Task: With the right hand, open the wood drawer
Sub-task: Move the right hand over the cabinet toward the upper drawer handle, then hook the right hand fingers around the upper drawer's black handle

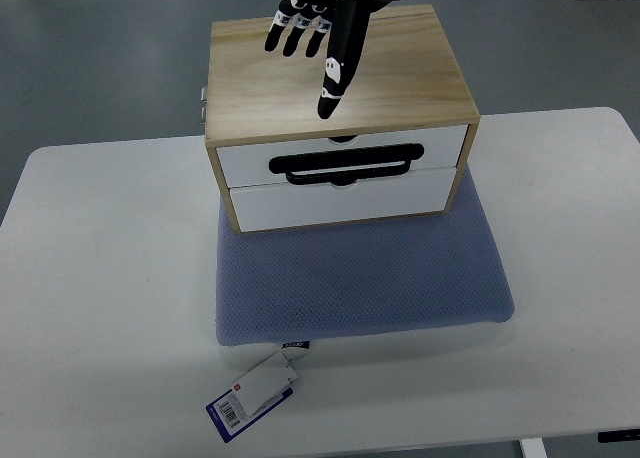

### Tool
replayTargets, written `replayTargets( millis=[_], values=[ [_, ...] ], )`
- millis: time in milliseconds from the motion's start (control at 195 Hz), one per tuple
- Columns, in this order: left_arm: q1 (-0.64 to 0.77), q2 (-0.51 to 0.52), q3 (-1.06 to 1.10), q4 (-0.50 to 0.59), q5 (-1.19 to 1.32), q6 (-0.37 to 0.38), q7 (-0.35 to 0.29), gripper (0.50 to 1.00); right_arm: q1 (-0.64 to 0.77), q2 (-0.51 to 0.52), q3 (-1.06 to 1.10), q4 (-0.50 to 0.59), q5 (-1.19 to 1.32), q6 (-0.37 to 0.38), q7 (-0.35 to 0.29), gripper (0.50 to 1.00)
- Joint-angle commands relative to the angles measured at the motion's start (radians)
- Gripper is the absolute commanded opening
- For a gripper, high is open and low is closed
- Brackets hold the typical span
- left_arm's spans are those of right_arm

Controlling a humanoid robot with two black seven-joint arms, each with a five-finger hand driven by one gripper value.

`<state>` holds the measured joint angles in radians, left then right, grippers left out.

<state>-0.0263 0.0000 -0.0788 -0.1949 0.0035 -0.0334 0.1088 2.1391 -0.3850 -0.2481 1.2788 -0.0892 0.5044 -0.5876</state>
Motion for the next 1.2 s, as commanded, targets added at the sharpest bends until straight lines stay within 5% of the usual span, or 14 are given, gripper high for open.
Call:
replayTargets(
  millis=[0,1197],
  values=[
    [-0.001,0.000,-0.001,0.000,0.001,0.000,0.000,1.000,-0.007,0.015,-0.005,0.007,0.017,-0.004,-0.001,0.944],
    [-0.004,0.000,-0.004,0.011,-0.002,0.003,0.000,1.000,-0.222,0.077,-0.089,0.013,-0.095,-0.066,-0.001,0.944]
  ],
)
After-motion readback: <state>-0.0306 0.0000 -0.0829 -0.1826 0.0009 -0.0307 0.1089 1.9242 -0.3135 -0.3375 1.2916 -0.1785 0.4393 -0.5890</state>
